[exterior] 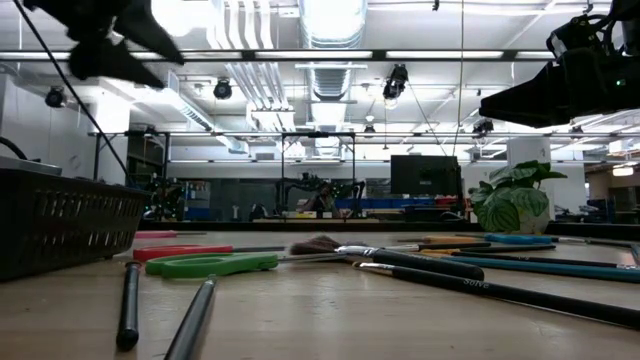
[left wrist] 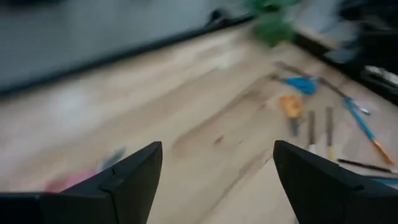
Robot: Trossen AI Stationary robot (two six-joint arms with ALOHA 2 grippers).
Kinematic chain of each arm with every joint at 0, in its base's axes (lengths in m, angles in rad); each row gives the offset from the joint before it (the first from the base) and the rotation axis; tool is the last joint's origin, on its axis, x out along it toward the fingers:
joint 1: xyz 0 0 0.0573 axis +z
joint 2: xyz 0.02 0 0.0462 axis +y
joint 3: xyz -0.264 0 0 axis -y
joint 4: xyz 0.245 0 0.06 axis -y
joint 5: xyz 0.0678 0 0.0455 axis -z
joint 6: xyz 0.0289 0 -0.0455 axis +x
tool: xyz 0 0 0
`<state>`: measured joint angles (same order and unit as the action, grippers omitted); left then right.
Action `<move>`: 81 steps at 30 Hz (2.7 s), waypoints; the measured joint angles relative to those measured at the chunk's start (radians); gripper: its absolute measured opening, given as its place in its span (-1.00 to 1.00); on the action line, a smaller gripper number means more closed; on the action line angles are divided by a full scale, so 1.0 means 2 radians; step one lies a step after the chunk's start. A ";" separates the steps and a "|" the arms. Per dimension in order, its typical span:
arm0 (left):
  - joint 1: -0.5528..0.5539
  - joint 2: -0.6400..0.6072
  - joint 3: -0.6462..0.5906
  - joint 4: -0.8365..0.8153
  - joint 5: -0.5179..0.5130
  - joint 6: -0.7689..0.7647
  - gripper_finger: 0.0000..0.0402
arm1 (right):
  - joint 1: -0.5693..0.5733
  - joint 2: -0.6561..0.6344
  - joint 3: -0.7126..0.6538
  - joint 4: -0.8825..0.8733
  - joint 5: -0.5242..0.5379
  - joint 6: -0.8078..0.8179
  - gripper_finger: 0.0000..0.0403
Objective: Pick & Place Paint Supplies
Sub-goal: Put the silver paint brush into the transparent bin
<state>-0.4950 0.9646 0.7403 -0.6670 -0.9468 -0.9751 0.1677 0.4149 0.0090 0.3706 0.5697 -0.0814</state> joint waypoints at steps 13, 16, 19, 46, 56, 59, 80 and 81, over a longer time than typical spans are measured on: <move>0.000 0.004 -0.151 0.369 -0.031 0.257 0.53 | 0.000 0.000 0.000 0.000 0.000 0.000 0.63; 0.000 0.004 -0.153 0.372 -0.028 0.265 0.53 | 0.000 0.000 0.000 0.000 0.000 0.001 0.63; 0.000 0.004 -0.148 0.373 -0.028 0.281 0.53 | 0.000 0.000 0.000 0.000 0.000 0.001 0.63; -0.001 0.124 -0.056 0.355 -0.039 0.170 0.53 | 0.000 0.000 0.000 0.000 0.000 0.001 0.63; -0.009 0.228 0.097 0.165 -0.019 0.037 0.53 | 0.000 0.000 0.000 0.000 0.000 0.000 0.63; -0.012 0.255 0.146 0.101 -0.006 -0.041 0.53 | 0.000 0.000 0.000 0.000 0.000 0.001 0.63; -0.014 0.423 0.391 -0.202 0.368 -0.682 0.53 | 0.000 0.000 0.000 0.000 0.000 0.000 0.63; -0.014 0.423 0.389 -0.194 0.378 -0.701 0.53 | 0.000 0.000 0.000 0.000 0.000 0.001 0.63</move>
<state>-0.5220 1.8111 1.5183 -1.0553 -0.1901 -2.3766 0.1677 0.4149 0.0090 0.3706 0.5697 -0.0799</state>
